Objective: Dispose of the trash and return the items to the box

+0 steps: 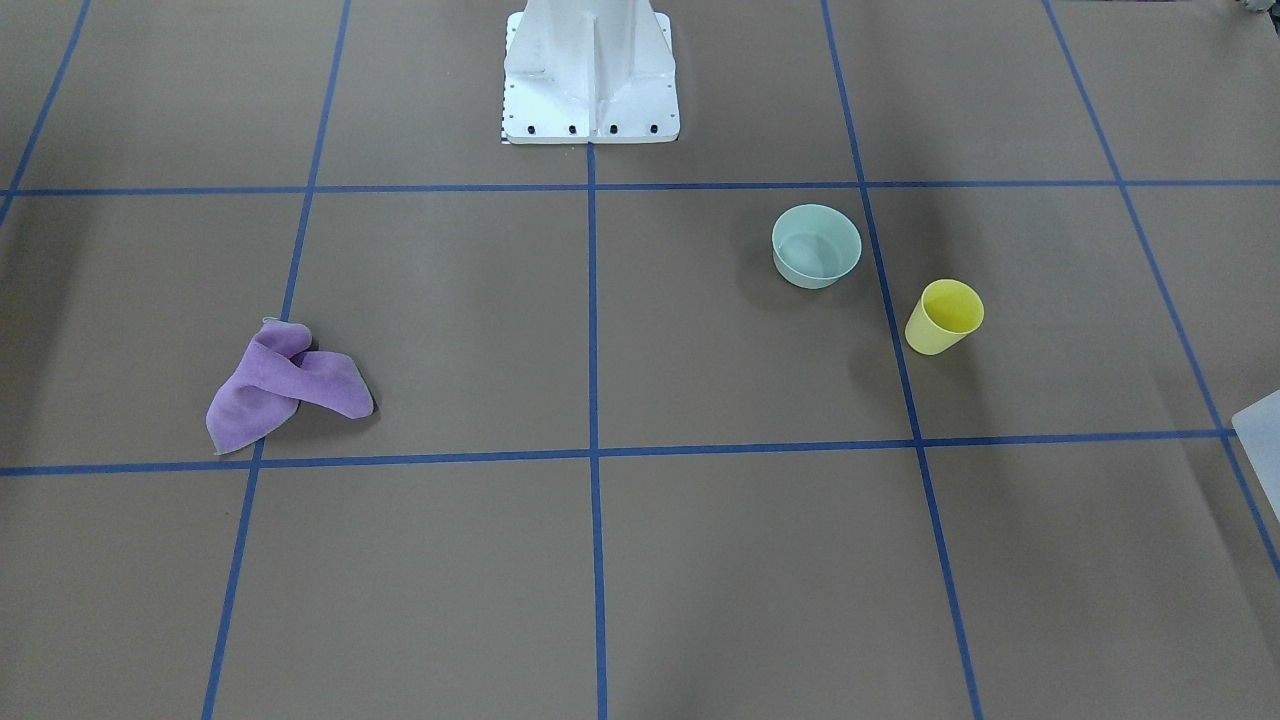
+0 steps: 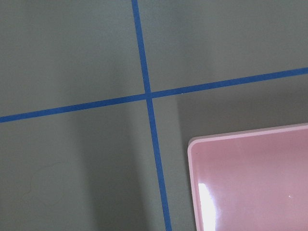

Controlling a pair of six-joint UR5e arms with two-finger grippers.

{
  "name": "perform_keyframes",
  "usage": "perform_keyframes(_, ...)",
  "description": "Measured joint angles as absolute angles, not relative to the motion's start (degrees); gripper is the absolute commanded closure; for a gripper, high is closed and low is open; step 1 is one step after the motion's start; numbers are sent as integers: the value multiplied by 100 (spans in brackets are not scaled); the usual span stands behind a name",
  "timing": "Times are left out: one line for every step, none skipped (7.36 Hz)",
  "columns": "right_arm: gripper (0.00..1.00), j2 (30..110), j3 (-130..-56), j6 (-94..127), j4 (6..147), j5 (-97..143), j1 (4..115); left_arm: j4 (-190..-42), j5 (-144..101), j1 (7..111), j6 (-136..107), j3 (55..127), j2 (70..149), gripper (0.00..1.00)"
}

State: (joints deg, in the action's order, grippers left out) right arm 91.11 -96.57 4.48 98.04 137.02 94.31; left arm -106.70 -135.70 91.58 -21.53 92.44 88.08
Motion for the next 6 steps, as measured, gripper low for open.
perform_keyframes(0,9116,-9666,451,9807,13702,9431,-10670,-13570,9158,-2153,9241,8807,1)
perform_keyframes(0,9118,-9678,458,9808,13704,9431,-10670,-13568,9158,-2153,9238,8807,1)
perform_keyframes(0,9118,-9696,470,9812,13708,9431,-10670,-13565,9158,-2153,9239,8807,1)
perform_keyframes(0,9120,-9712,477,9820,13710,9430,-10670,-13563,9158,-2153,9240,8807,1)
perform_keyframes(0,9122,-9725,481,9824,13710,9431,-10670,-13564,9158,-2153,9240,8807,1)
perform_keyframes(0,9122,-9732,483,9827,13711,9431,-10672,-13564,9158,-2153,9240,8794,1)
